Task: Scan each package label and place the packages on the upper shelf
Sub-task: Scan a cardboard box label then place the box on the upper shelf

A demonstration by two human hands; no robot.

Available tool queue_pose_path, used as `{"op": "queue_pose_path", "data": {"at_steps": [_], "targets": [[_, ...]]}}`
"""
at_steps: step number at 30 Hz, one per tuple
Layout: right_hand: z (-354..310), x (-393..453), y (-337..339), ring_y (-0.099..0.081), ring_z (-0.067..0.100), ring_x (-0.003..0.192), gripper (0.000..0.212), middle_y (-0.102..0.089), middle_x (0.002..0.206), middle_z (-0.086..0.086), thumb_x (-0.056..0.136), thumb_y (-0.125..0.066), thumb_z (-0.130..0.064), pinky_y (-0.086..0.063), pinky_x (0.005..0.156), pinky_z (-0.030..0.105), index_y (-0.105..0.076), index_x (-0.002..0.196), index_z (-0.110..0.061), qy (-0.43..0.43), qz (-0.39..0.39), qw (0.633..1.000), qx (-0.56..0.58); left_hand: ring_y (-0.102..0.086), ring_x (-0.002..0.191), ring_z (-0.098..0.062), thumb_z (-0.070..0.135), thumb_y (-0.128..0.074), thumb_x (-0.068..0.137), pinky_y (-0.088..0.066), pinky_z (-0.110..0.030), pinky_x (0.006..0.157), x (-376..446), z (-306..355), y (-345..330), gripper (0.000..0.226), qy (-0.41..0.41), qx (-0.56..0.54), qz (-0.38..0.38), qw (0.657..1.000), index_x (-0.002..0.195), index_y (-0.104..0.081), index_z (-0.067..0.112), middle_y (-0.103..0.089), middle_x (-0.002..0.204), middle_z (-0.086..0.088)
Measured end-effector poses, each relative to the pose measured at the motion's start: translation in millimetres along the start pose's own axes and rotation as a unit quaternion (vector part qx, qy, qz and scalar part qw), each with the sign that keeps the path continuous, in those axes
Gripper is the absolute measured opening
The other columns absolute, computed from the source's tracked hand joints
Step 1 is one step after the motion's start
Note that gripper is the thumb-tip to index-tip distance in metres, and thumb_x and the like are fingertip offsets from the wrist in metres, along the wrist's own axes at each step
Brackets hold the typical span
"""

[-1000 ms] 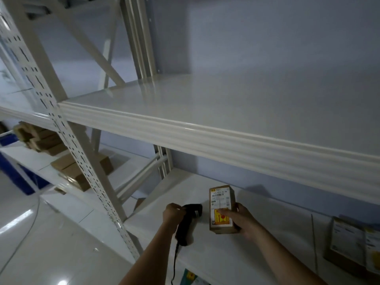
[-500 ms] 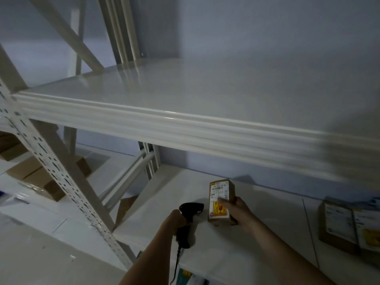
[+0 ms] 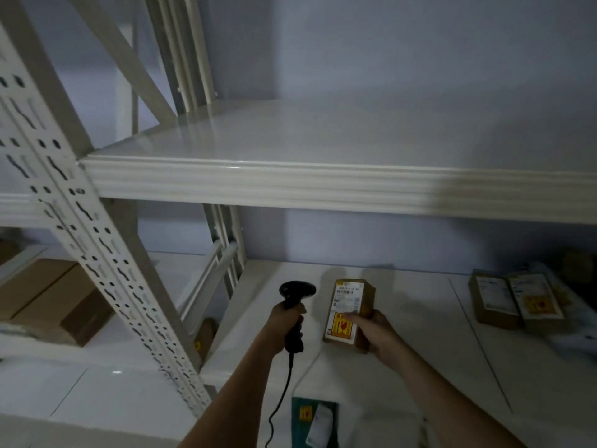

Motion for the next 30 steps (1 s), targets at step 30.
{"op": "queue_pose_path", "data": {"at_steps": [30], "targets": [[-8.8,-55.0,26.1,-0.064,0.005,0.090,0.053,-0.065,0.104,-0.012,0.076,-0.086,-0.011,-0.055,0.068,0.022,-0.055,0.116,-0.026,0.161,0.124,0.979,-0.014,-0.040,0.043,-0.016,0.020,-0.063,0.086,-0.035,-0.024,0.045,-85.8,37.2,-44.5,0.015,-0.086,0.109,-0.049,0.989,0.081,-0.058,0.007,-0.048,0.058,-0.003]]}}
Point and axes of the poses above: each hand's wrist, its own x-axis towards the middle knuckle, its own y-axis out of the back of the hand, z = x × y, the point moved 6 cm from there along x, towards the middle knuckle
